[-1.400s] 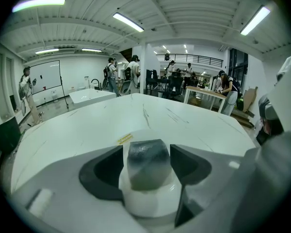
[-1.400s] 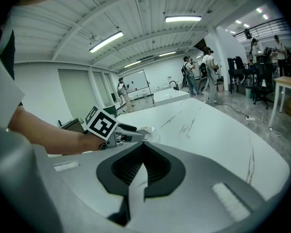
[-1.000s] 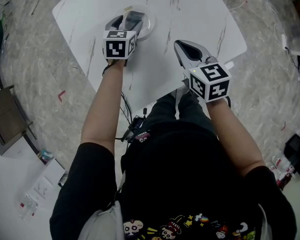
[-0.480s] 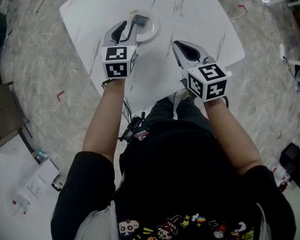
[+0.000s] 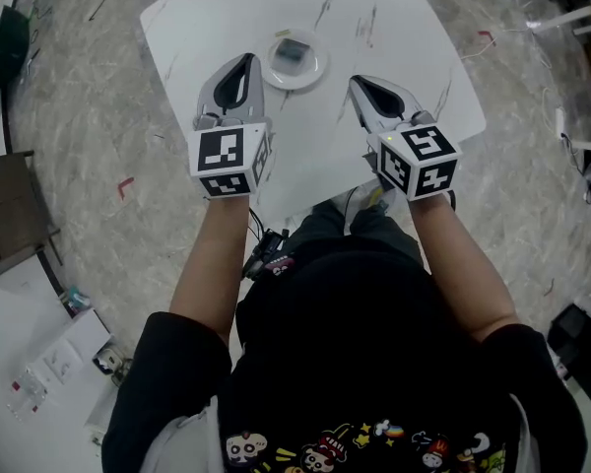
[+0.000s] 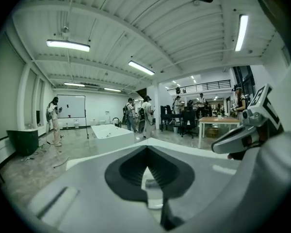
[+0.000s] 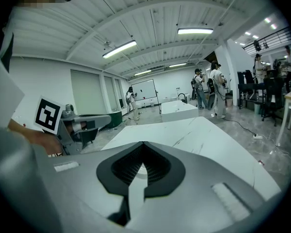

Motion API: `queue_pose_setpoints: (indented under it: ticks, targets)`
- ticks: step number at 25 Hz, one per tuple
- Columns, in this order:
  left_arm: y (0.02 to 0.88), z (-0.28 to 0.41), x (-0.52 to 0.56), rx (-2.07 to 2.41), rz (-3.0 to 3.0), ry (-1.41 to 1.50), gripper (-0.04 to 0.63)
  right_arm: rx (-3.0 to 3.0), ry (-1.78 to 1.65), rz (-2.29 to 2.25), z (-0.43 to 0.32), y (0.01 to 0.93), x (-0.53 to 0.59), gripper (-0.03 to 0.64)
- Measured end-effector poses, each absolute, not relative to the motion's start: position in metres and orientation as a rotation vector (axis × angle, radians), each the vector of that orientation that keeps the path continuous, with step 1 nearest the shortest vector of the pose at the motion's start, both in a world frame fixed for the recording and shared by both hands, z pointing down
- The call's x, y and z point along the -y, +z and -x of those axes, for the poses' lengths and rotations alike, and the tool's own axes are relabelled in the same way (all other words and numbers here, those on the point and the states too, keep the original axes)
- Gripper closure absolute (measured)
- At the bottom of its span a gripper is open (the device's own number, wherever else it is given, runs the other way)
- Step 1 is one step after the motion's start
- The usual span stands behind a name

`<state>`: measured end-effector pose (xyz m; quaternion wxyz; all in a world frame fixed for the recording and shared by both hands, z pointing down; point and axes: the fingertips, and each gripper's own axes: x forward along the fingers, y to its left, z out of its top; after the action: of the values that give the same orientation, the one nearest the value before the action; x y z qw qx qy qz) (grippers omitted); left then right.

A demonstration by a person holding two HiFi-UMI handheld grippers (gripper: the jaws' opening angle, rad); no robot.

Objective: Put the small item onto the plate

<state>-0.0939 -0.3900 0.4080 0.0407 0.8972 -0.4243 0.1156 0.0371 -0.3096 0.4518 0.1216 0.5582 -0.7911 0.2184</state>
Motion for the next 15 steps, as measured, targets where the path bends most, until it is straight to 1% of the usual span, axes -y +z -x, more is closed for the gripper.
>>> queue_pose_setpoints:
  ticks: [7,15]
  targets:
    - [0.375,0.153,0.383,1.494,-2.671,0.249,0.595,2.31,0.586,-1.675,-0.055,0.435,0.308,0.6]
    - [0.366,0.177,0.371,1.483,-2.656,0.195,0.595,2.312,0.481,-1.719,-0.066,0.412,0.312,0.601]
